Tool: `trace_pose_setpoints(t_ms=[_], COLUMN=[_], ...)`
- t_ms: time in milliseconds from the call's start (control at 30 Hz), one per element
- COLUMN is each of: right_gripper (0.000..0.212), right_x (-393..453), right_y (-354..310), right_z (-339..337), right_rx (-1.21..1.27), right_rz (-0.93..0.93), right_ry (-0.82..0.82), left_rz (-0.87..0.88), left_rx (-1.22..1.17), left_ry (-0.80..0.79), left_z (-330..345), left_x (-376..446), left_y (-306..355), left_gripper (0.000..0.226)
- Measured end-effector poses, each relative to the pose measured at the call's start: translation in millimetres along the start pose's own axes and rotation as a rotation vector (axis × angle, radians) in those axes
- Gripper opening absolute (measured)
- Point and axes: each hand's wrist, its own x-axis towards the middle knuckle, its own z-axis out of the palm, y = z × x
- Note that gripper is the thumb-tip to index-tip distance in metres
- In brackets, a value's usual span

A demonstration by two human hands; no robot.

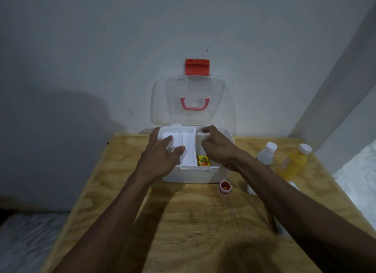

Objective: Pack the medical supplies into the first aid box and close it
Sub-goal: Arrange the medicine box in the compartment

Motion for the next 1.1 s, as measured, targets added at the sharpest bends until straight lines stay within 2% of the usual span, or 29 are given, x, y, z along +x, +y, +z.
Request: trace_pose_setpoints(t_ms=[233,600,1100], right_gripper=[0.04,0.049,0.05], right_x=[2.1,0.9,-1.4], right_y=[1.6,-2.6,-6.2], right_z=[6.9,7.2,5.4], right_rx=[-0.003,0.083,0.084], right_rz=[-0.036,-0.065,-0.081], right_ry=[-0.015,-0.128,-0.104], left_rz=[-0.004,-0.013,-0.001], left_rx=[-0.001,0.015,0.0], left_ry=[0.006,-0.001,-0.004], left_z=[-0.4,1.5,3.1], left_x=[-0.5,2.0,4.9], left_y=[2.2,2.5,-1.0], left_gripper=[0.065,0.064,0.066])
